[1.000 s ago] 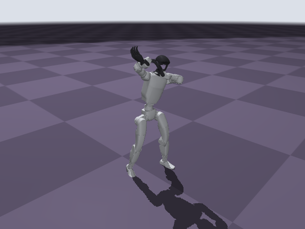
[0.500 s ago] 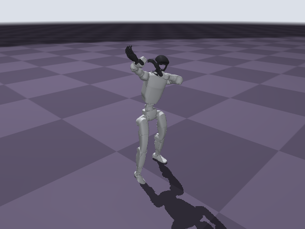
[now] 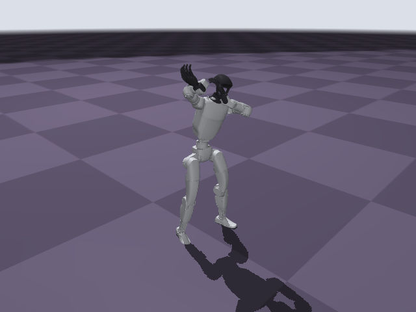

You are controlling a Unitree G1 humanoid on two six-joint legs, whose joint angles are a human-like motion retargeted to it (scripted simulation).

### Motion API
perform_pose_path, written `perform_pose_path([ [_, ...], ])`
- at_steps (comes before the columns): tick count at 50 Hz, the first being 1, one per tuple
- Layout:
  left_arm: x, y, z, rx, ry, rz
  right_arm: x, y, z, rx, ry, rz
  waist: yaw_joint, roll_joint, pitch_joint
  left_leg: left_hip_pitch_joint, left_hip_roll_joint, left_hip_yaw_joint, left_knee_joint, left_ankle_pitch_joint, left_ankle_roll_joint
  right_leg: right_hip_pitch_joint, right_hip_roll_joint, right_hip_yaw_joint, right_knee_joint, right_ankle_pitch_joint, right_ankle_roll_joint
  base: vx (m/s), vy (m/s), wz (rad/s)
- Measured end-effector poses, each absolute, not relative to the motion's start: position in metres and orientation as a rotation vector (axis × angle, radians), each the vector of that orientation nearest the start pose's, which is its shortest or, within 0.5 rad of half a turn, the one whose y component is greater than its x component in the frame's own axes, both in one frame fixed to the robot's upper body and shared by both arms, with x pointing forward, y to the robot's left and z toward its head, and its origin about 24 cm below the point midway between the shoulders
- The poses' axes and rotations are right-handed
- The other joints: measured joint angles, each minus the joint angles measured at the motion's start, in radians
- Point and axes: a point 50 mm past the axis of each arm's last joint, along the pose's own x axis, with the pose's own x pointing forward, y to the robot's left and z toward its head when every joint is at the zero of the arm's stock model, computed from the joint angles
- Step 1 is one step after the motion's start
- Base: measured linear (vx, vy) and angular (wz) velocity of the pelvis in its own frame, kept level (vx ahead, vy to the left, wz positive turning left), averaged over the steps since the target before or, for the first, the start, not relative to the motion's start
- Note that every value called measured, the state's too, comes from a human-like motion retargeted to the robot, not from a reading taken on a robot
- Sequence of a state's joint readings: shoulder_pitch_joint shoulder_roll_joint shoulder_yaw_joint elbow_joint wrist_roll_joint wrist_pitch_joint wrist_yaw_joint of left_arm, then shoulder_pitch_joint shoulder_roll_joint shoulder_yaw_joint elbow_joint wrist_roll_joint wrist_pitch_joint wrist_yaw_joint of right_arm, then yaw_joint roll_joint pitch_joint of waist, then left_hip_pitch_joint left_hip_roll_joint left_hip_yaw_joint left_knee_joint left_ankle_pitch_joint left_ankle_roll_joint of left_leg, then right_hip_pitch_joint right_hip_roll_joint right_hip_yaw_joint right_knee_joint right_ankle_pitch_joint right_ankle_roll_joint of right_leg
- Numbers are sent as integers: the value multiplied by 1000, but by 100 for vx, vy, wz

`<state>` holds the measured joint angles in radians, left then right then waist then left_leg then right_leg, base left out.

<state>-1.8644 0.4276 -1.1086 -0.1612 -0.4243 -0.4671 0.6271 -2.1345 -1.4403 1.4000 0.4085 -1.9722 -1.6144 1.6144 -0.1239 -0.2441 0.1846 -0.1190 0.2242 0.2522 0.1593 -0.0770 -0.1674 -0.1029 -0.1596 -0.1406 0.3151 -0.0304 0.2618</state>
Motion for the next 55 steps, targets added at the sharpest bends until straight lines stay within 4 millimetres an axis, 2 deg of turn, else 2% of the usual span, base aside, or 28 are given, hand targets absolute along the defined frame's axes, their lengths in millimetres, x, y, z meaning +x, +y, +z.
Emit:
perform_pose_path([
  [3,134,-56,387,115,-1688,-1049,208,-317,440,1155,-1926,-309,9,11,61,15,12,12,-62,33,-17,-133,9,32,190,67,0,-11,13,-11],
  [4,141,-53,396,319,-1854,-858,207,-320,442,1156,-1946,-331,8,2,76,9,12,19,-82,46,-21,-190,9,45,249,81,0,-15,5,-29],
  [5,151,-47,415,604,-2082,-520,203,-327,443,1151,-1982,-378,5,-13,87,1,10,27,-101,61,-23,-250,6,59,307,91,0,-15,7,-26],
  [8,158,-39,423,605,-2113,-354,217,-294,454,1203,-1899,-220,26,4,172,-31,-6,38,-121,74,-29,-331,-39,32,296,75,0,-14,16,-12],
  [10,167,-32,428,598,-2088,-278,218,-298,452,1193,-1911,-257,35,-15,236,-55,-44,43,-129,78,-25,-351,-107,-18,227,33,-4,-12,15,20],
  [12,174,-30,428,525,-2019,-265,238,-270,450,1208,-1807,-168,50,-32,317,-88,-85,27,-141,95,-26,-351,-159,-81,127,-2,-11,-14,0,66],
  [13,185,-28,426,472,-1943,-249,249,-258,443,1204,-1750,-149,47,-32,331,-117,-104,15,-150,108,-27,-357,-171,-99,70,-3,-8,-14,-8,91],
  [16,228,-20,414,248,-1611,-208,294,-218,401,1179,-1512,-133,38,1,335,-234,-134,-33,-179,161,-26,-404,-163,-101,-82,100,0,-15,-17,99],
  [17,245,-18,407,179,-1482,-192,309,-212,380,1158,-1447,-174,44,15,335,-274,-136,-47,-187,180,-27,-428,-154,-100,-119,150,0,-17,-23,69],
  [18,264,-17,399,130,-1353,-176,321,-218,357,1112,-1428,-283,57,25,335,-315,-135,-56,-196,198,-25,-457,-149,-104,-146,196,0,-16,-22,49],
  [19,281,-16,388,81,-1222,-168,333,-205,330,1096,-1337,-304,72,36,335,-355,-129,-60,-205,214,-26,-492,-142,-113,-164,231,0,-15,-22,27],
  [20,298,-15,375,31,-1091,-164,343,-182,299,1102,-1209,-286,88,48,335,-396,-122,-62,-214,229,-27,-531,-135,-123,-178,259,0,-15,-24,8],
  [22,332,-1,350,-47,-852,-107,350,-148,242,1107,-1002,-290,104,85,335,-469,-96,-59,-235,254,-39,-605,-110,-144,-196,286,0,-14,-25,0],
  [23,349,3,331,-29,-737,-98,350,-140,219,1096,-938,-320,116,82,335,-506,-88,-59,-243,265,-41,-642,-102,-152,-204,296,0,-11,-21,11],
  [25,379,18,300,3,-531,-46,345,-162,163,937,-940,-569,130,85,335,-589,-80,-59,-247,281,-48,-720,-95,-162,-216,317,0,-7,-14,26],
  [26,388,22,283,22,-440,-42,341,-129,146,1001,-813,-497,128,101,335,-630,-80,-63,-247,288,-51,-755,-94,-164,-224,329,0,-4,-8,33],
  [27,397,28,268,45,-358,-31,333,-103,131,1047,-712,-447,123,114,335,-672,-79,-68,-247,297,-55,-790,-94,-167,-230,340,0,-2,-5,33],
  [30,414,54,241,156,-213,10,322,-85,109,1058,-621,-451,113,117,335,-802,-70,-91,-247,334,-73,-906,-85,-184,-239,367,0,-5,-8,20],
  [33,422,76,245,201,-212,2,321,-71,111,1054,-633,-450,108,82,335,-938,-53,-99,-247,375,-94,-1043,-58,-203,-230,398,0,-11,-7,-4],
  [35,426,88,261,179,-222,57,327,-66,128,1060,-687,-424,74,91,335,-1040,-68,-74,-219,377,-94,-1131,-77,-189,-242,418,0,4,15,35],
  [41,427,96,291,178,-243,92,330,-64,136,1048,-730,-432,32,84,335,-1220,-92,-35,-125,356,-94,-1296,-107,-179,-195,447,0,-1,12,22],
  [42,427,90,294,199,-249,79,334,-73,144,1042,-766,-436,44,85,335,-1233,-92,-38,-124,358,-94,-1310,-109,-184,-186,444,0,6,0,16],
  [43,425,70,296,265,-267,37,345,-102,165,1029,-856,-448,89,86,335,-1248,-88,-54,-126,365,-94,-1324,-111,-200,-168,431,0,8,-6,20],
  [45,406,-10,267,447,-294,-142,350,-159,210,1044,-975,-407,280,29,335,-1289,-74,-99,-156,393,-94,-1351,-103,-249,-162,418,0,11,-9,14],
  [48,392,-44,249,340,-257,-260,340,-201,195,981,-973,-488,344,85,335,-1270,-71,-111,-152,381,-94,-1316,-103,-260,-168,402,0,15,-2,0],
  [53,354,-93,176,145,-81,-518,292,-280,142,802,-872,-677,504,223,335,-1068,-50,-173,-239,393,-74,-1140,-95,-283,-140,327,0,20,-7,-13],
  [54,388,-25,164,-33,-18,-355,310,-218,110,883,-751,-638,334,177,335,-994,-55,-142,-229,366,-79,-1084,-96,-249,-139,321,0,10,2,-61],
  [55,415,98,157,-228,-33,-72,310,-109,78,1000,-571,-549,66,94,335,-907,-63,-91,-202,323,-94,-1018,-96,-201,-140,318,0,11,-3,-52],
])
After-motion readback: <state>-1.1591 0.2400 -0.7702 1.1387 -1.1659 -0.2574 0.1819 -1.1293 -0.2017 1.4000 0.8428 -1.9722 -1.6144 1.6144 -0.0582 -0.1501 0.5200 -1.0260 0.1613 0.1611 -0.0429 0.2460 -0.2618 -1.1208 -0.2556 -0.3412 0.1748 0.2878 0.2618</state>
